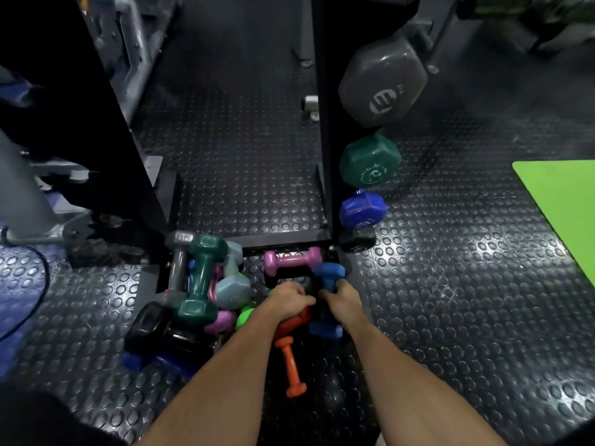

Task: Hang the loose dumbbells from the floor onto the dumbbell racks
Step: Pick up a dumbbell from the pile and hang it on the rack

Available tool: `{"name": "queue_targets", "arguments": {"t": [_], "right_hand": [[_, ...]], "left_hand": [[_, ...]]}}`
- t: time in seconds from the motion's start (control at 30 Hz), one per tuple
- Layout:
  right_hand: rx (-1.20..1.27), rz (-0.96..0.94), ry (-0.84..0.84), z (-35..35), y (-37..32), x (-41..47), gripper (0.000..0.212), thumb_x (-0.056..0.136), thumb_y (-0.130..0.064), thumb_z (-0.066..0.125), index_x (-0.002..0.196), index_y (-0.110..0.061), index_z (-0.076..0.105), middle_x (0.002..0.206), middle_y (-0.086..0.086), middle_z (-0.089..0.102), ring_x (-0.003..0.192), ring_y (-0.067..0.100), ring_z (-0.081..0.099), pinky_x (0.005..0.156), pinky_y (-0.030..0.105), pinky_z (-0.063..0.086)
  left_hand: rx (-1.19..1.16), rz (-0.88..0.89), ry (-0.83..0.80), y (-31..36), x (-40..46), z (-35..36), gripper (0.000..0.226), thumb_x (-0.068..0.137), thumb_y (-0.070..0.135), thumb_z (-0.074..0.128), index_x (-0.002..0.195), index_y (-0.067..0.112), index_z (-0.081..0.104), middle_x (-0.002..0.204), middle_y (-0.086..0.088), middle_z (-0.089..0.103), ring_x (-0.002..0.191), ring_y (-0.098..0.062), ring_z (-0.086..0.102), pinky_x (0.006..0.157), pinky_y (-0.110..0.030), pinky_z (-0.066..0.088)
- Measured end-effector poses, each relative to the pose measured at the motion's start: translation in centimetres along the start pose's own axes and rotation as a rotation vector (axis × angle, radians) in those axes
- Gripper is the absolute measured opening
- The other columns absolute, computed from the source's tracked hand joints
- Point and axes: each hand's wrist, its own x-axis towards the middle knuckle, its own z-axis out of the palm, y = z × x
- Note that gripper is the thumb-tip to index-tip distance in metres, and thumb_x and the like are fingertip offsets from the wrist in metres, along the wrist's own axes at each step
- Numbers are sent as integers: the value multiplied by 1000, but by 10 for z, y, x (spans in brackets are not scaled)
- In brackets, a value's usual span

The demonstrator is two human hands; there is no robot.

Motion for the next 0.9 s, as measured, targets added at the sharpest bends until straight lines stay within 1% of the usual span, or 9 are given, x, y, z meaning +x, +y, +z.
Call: {"name": "queue_targets", "arguments": {"t": [0.07,0.17,0.23,0.33,0.4,0.5,0.6,0.7,0.9], "right_hand": [[100,-24,33,-10,-6,-4,31,83,-30,74,102,-7,64,99,12,70,95,32,67,80,38,52],[327,21,80,-27,-6,-11,38,64,-44,75,86,-17,62,85,11,72,79,28,71,74,52,59],[454,18,121,-39,-10,-19,32,67,-39,78,78,-16,59,75,10,68,65,25,64,63,49,56],[626,-3,181,-60,-24,-39,24,77,-27,81,81,-14,61,75,9,66,64,23,63,53,34,50],[736,6,220,-74,-28,-47,19,84,-19,79,88,-9,63,73,8,67,63,23,64,50,31,49],[841,25,288,-98,-36,-57,21,86,-17,79,92,-2,65,70,9,66,61,26,63,49,30,51],[918,-1,353,-133,-54,-68,21,90,-19,76,90,-2,65,72,12,65,60,28,61,53,36,52],[932,-70,426,-171,-80,-80,23,91,-22,75,84,-3,65,71,10,64,60,28,62,59,44,56],[852,-299,527,-259,-160,-117,39,85,-28,81,61,-14,52,44,-9,45,50,17,44,56,36,39]], "left_hand": [[20,32,-18,4,-3,-1,31,84,48,71,88,18,71,86,-8,70,84,-26,66,72,-29,50],[31,66,-79,11,-10,-2,52,69,66,77,95,21,71,96,-1,75,92,-21,72,88,-37,58],[13,84,-100,20,-19,-5,71,53,75,78,104,27,68,102,5,74,92,-15,70,87,-36,57],[-30,121,-114,44,-38,-8,93,44,69,86,123,29,59,115,9,68,103,-11,66,94,-33,54],[-18,163,-112,62,-47,-9,93,40,63,91,120,28,58,114,9,68,104,-10,65,98,-35,54],[-27,236,-94,89,-60,-11,75,42,53,93,103,28,57,103,8,69,91,-8,63,93,-38,56],[-31,317,-36,121,-78,-19,74,50,54,93,108,24,57,107,8,66,92,-7,60,81,-28,50],[-45,415,21,158,-101,-32,76,50,62,90,106,22,57,103,11,62,84,-4,56,70,-26,44],[-34,624,147,248,-169,-72,59,66,55,88,99,22,53,89,13,58,71,2,51,57,-19,38]]}}
